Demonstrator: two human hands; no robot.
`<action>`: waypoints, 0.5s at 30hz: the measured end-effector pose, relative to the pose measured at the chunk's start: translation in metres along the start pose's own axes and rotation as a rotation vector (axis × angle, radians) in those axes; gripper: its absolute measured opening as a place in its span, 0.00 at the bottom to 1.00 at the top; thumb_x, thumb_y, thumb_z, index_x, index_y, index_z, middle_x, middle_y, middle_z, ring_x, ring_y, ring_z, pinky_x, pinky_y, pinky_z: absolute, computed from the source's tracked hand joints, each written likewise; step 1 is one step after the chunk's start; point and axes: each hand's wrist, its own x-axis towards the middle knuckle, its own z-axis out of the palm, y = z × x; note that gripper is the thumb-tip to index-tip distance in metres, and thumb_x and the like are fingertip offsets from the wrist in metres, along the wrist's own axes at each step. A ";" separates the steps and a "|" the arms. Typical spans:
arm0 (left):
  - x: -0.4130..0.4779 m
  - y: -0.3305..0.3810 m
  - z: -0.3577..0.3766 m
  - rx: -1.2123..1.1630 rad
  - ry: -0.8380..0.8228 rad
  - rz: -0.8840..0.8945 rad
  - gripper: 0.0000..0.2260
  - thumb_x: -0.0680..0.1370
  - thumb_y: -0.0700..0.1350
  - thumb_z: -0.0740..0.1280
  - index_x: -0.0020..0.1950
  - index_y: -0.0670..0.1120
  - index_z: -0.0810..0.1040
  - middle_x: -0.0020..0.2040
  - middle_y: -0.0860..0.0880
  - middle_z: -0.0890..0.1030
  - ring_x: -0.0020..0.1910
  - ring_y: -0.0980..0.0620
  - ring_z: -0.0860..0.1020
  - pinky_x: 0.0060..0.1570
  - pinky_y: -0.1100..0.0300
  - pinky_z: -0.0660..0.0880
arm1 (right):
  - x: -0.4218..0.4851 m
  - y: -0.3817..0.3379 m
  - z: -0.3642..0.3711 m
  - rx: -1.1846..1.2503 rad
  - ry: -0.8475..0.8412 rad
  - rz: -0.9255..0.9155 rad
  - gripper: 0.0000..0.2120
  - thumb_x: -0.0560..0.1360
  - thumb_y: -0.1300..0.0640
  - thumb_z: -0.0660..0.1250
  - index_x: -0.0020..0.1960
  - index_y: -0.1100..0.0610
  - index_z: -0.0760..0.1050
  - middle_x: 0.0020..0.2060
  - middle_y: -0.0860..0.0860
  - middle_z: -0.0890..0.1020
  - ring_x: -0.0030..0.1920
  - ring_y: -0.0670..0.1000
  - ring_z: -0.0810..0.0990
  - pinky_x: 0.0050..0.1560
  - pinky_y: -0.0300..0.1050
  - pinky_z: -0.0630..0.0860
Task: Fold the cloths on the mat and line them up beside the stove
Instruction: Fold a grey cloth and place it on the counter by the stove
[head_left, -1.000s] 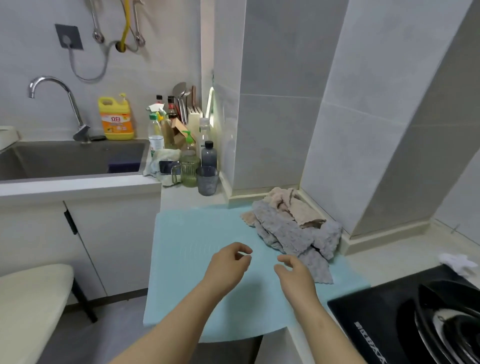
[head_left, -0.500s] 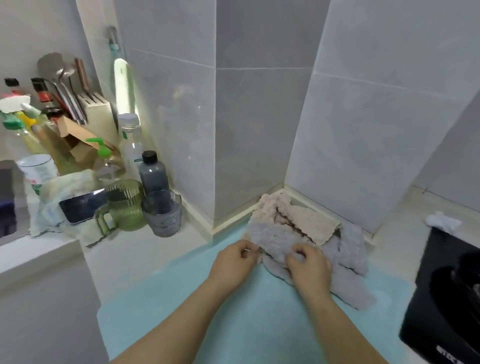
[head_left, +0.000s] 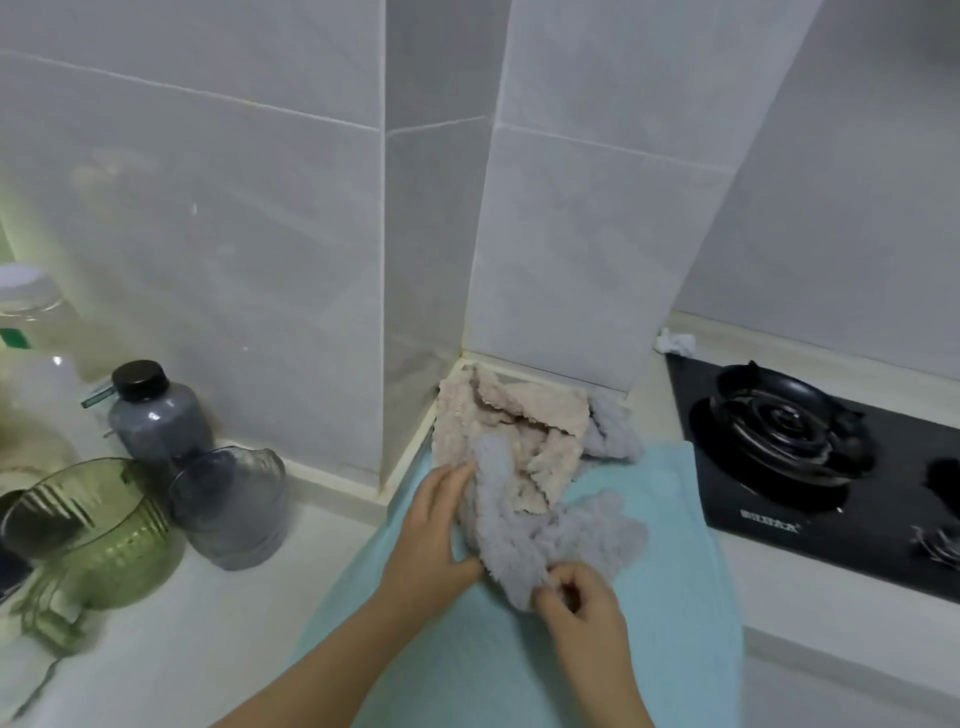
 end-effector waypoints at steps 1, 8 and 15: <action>-0.005 -0.007 0.000 0.044 -0.029 0.044 0.24 0.64 0.58 0.65 0.59 0.65 0.69 0.65 0.61 0.61 0.66 0.60 0.62 0.62 0.70 0.59 | -0.007 0.010 0.004 -0.007 0.029 -0.013 0.09 0.57 0.46 0.65 0.31 0.51 0.72 0.27 0.49 0.73 0.31 0.45 0.70 0.35 0.36 0.66; -0.022 -0.037 0.005 0.329 -0.143 0.234 0.12 0.68 0.48 0.63 0.35 0.58 0.59 0.37 0.62 0.65 0.44 0.54 0.66 0.42 0.60 0.60 | -0.029 0.030 0.030 -0.229 0.184 -0.248 0.08 0.67 0.47 0.56 0.35 0.51 0.68 0.33 0.46 0.72 0.41 0.51 0.69 0.38 0.38 0.61; -0.033 -0.035 -0.003 0.317 0.021 0.175 0.17 0.71 0.43 0.69 0.57 0.51 0.67 0.47 0.52 0.74 0.50 0.49 0.70 0.39 0.57 0.61 | -0.034 0.028 0.032 -0.373 0.175 -0.310 0.16 0.74 0.60 0.62 0.60 0.49 0.73 0.44 0.46 0.77 0.50 0.55 0.73 0.51 0.47 0.70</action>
